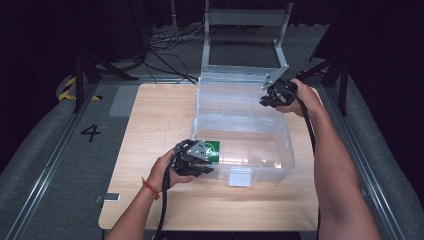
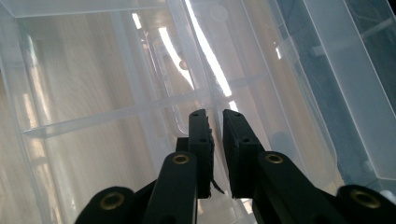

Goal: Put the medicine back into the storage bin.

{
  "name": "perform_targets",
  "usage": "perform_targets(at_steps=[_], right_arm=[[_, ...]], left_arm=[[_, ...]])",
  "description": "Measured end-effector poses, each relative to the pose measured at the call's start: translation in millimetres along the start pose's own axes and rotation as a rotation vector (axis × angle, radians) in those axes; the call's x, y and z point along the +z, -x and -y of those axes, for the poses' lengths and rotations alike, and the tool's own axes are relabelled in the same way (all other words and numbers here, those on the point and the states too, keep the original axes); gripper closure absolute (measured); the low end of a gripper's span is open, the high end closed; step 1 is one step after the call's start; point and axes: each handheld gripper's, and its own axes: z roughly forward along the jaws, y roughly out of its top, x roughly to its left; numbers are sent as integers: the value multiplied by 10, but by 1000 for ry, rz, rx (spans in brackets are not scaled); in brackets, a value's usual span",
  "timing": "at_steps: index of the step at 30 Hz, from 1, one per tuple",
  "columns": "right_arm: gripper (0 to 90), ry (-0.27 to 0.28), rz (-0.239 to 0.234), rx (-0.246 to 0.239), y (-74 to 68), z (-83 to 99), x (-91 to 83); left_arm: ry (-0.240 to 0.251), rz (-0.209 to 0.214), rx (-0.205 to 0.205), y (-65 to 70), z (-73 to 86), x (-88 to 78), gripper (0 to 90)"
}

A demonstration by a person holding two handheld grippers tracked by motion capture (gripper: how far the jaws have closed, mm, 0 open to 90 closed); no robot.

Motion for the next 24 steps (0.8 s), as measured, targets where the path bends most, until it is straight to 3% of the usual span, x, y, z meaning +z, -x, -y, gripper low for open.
perform_targets(at_steps=[13, 18, 24], right_arm=[[856, 22, -30, 5, -40, -10, -95], [869, 32, -9, -17, -111, 1, -140], [875, 39, -20, -24, -144, 34, -183]], left_arm=[[5, 9, -21, -1, 4, -2, 772], [20, 7, -24, 20, 10, -1, 763], [27, 9, -23, 27, 18, -5, 759]])
